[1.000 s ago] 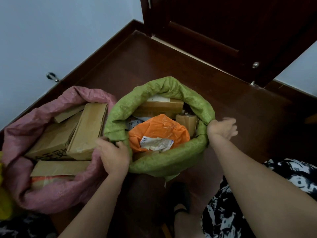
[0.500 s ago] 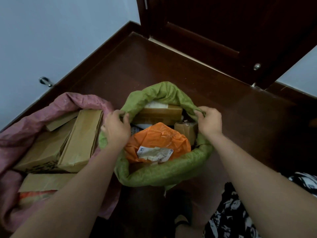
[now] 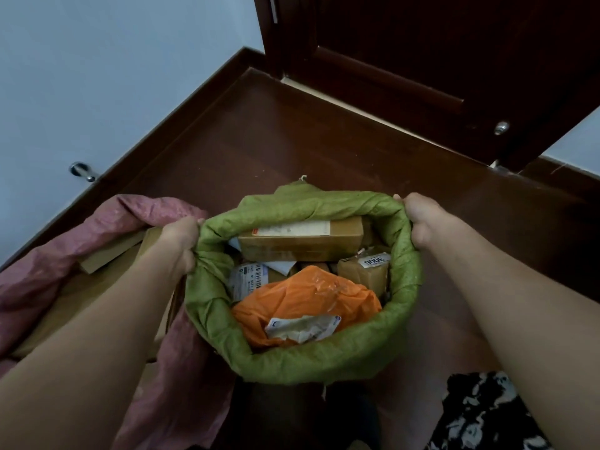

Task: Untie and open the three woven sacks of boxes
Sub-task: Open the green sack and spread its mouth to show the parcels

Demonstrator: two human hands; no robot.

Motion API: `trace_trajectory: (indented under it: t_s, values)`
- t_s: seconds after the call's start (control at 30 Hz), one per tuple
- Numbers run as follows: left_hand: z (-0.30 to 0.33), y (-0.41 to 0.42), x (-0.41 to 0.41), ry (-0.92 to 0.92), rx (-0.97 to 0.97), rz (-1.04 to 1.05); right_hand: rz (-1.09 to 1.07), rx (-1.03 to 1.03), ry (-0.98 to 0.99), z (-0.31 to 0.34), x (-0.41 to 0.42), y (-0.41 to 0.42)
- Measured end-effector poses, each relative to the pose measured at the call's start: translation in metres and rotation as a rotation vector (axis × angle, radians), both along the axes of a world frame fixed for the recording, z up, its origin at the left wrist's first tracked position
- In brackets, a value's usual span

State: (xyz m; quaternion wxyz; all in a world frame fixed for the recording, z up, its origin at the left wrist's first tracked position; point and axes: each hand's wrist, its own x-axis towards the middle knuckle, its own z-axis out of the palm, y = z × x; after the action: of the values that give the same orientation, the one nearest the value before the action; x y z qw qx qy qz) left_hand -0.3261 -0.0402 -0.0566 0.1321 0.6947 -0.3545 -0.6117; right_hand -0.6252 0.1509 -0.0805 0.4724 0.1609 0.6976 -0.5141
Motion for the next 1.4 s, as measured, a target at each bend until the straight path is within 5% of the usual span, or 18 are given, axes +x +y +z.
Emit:
trace_trajectory:
  t_s: [0.07, 0.13, 0.27, 0.43, 0.6, 1.03, 1.13, 1.27, 1.4]
  values:
    - [-0.003, 0.002, -0.002, -0.04, -0.093, -0.003, 0.079, 0.023, 0.103, -0.004, -0.002, -0.003]
    - [-0.006, 0.007, -0.008, -0.147, -0.368, -0.098, 0.19, 0.099, 0.42, -0.012, -0.003, -0.003]
    - [-0.002, 0.016, -0.006, -0.422, -1.033, -0.633, 0.474, 0.025, 1.118, -0.017, 0.002, -0.001]
    - [0.001, 0.019, -0.01, -0.566, -1.295, -1.048, 0.93, -0.045, 1.449, -0.015, 0.023, -0.003]
    - [-0.003, 0.008, -0.018, -0.422, -1.119, -0.785, 0.865, -0.091, 1.382, -0.016, 0.015, -0.018]
    - [0.0, -0.018, -0.039, -0.148, 0.022, -0.195, 0.381, -0.03, 0.375, 0.001, 0.009, -0.056]
    - [-0.008, -0.012, -0.038, -0.235, -0.164, -0.172, 0.25, -0.032, 0.31, -0.012, 0.01, -0.056]
    - [-0.01, -0.004, -0.023, -0.416, -0.865, -0.5, 0.298, 0.078, 0.729, -0.025, 0.003, -0.051]
    - [-0.009, 0.025, 0.003, -0.612, -1.114, -0.729, 0.486, 0.117, 1.096, -0.028, 0.004, -0.037]
